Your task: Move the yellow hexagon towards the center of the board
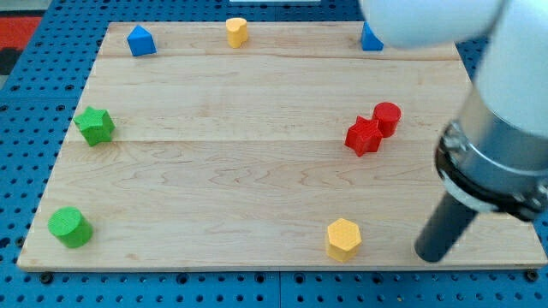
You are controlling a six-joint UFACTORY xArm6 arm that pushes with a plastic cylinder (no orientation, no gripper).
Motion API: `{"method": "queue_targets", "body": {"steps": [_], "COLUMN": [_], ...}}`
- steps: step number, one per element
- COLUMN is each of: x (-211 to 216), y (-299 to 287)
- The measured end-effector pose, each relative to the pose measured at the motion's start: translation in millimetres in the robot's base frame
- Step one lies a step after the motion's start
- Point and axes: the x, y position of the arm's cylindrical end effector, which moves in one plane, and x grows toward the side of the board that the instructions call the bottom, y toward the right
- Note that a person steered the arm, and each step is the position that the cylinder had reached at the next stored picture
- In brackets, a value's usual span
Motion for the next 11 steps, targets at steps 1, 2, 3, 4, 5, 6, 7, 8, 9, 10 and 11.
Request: {"method": "queue_targets", "body": {"steps": [1,2,3,4,5,6,7,8,9,10,11], "x": [1,-31,-89,-113,-43,-5,-48,-76,-44,-79,-153], "y": [-73,-161,-167,-200,-174,-238,-293,-270,-250,-235,-233]}}
